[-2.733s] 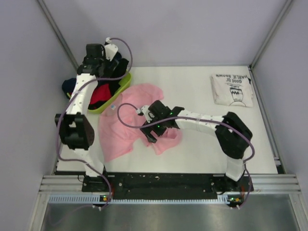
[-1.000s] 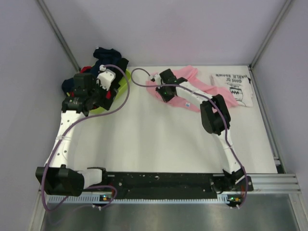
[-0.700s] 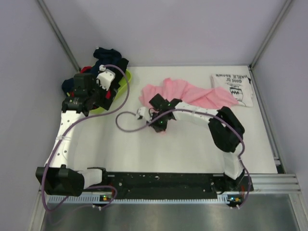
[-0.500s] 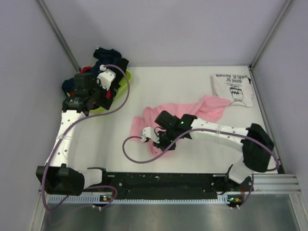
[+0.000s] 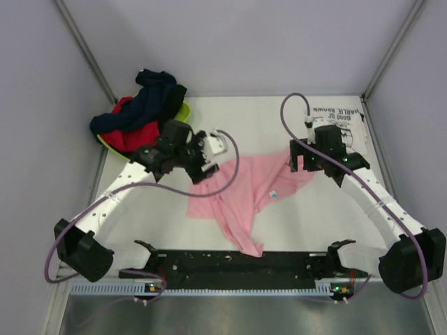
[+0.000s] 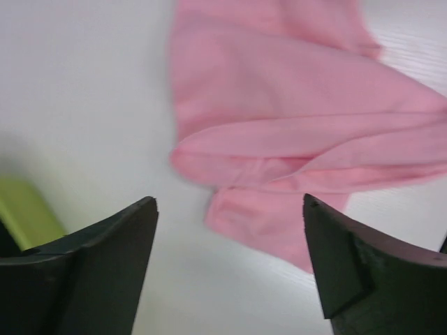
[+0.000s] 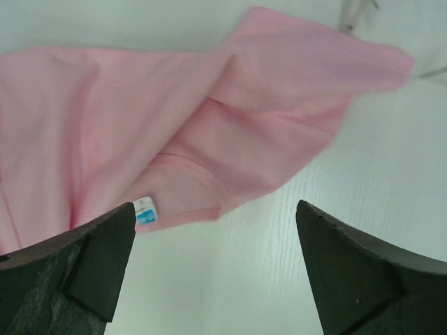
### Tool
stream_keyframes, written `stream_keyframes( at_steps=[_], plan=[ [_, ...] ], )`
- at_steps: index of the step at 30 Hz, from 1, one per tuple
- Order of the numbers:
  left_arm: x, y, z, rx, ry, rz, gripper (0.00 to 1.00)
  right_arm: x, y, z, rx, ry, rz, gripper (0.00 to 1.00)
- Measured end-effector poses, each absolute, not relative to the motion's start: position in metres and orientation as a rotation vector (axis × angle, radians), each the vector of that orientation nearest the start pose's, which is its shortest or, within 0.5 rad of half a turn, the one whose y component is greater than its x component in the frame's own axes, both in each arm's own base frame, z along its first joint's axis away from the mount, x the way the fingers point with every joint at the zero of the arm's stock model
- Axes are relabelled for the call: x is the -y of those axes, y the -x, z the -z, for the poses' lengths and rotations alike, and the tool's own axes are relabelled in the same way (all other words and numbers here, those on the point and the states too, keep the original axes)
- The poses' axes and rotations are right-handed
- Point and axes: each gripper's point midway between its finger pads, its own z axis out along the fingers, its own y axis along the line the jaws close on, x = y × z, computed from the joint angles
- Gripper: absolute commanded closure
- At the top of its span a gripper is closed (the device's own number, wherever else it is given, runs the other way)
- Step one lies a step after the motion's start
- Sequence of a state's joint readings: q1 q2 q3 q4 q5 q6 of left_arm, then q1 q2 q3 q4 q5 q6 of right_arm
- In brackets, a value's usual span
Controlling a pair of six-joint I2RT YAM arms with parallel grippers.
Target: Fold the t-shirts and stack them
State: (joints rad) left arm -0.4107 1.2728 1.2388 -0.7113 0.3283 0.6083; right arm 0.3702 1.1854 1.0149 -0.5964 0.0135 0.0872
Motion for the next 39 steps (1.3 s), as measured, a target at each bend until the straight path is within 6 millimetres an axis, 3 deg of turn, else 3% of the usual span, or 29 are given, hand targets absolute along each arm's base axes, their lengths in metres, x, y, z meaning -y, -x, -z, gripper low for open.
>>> stream_keyframes(
  at_steps=[1,2,3,5,7,11,12,14,15,16,17,18,20,22,24,26,28,30,33,34,37,39],
  plan=[
    [0.199,-0.283,-0.213,-1.851,-1.391,0.339,0.02,-0.1,-0.306,-0.166,-2.334,0.192,-0.172,0.06],
    [0.208,-0.272,-0.201,-1.835,-1.464,0.368,0.02,-0.088,-0.308,-0.155,-2.355,0.097,-0.147,0.07],
    [0.238,-0.242,-0.191,-1.756,-1.612,0.439,0.02,-0.08,-0.309,-0.142,-2.378,0.032,-0.13,0.09],
    [0.267,-0.198,-0.164,-1.662,-1.826,0.534,0.02,-0.07,-0.305,-0.107,-2.456,-0.073,-0.111,0.12],
    [0.284,-0.168,-0.142,-1.589,-1.978,0.588,0.02,-0.068,-0.3,-0.07,-2.555,-0.149,-0.109,0.16],
    [0.309,-0.124,-0.098,-1.465,-2.217,0.642,0.02,-0.083,-0.298,-0.025,-2.683,-0.206,-0.18,0.26],
    [0.314,-0.116,-0.087,-1.441,-2.26,0.646,0.02,-0.085,-0.302,-0.025,-2.68,-0.216,-0.188,0.33],
    [0.319,-0.106,-0.065,-1.41,-2.328,0.637,0.04,-0.092,-0.313,-0.026,-2.642,-0.222,-0.233,0.62],
    [0.319,-0.102,-0.053,-1.399,-2.36,0.623,0.12,-0.093,-0.315,-0.026,-2.632,-0.229,-0.245,0.77],
    [0.318,-0.1,-0.041,-1.397,-2.386,0.602,0.32,-0.094,-0.315,-0.024,-2.629,-0.234,-0.254,0.89],
    [0.315,-0.1,-0.031,-1.398,-2.407,0.58,0.59,-0.094,-0.315,-0.023,-2.627,-0.238,-0.257,1.0],
    [0.312,-0.101,-0.025,-1.412,-2.417,0.559,1.0,-0.095,-0.315,-0.023,-2.627,-0.232,-0.258,1.0],
    [0.309,-0.105,-0.019,-1.44,-2.425,0.515,1.0,-0.093,-0.313,-0.022,-2.63,-0.238,-0.249,1.0],
    [0.314,-0.117,-0.027,-1.471,-2.38,0.455,1.0,-0.088,-0.312,-0.027,-2.619,-0.234,-0.217,1.0],
    [0.324,-0.13,-0.045,-1.548,-2.299,0.417,1.0,-0.083,-0.312,-0.043,-2.583,-0.216,-0.191,1.0],
    [0.344,-0.151,-0.085,-1.614,-2.149,0.422,1.0,-0.08,-0.315,-0.076,-2.51,-0.172,-0.185,1.0],
    [0.356,-0.184,-0.141,-1.65,-1.937,0.448,1.0,-0.081,-0.327,-0.127,-2.387,-0.111,-0.203,1.0],
    [0.345,-0.225,-0.2,-1.676,-1.701,0.441,1.0,-0.087,-0.338,-0.191,-2.241,-0.03,-0.25,1.0],
    [0.28,-0.299,-0.296,-1.704,-1.275,0.313,1.0,-0.101,-0.345,-0.296,-1.997,0.099,-0.339,1.0],
    [0.252,-0.317,-0.32,-1.714,-1.151,0.276,1.0,-0.103,-0.345,-0.319,-1.945,0.125,-0.352,1.0],
    [0.179,-0.348,-0.361,-1.746,-0.866,0.187,1.0,-0.11,-0.351,-0.383,-1.818,0.203,-0.365,1.0],
    [0.139,-0.362,-0.366,-1.792,-0.706,0.158,1.0,-0.112,-0.366,-0.41,-1.777,0.239,-0.348,1.0]
  ],
)
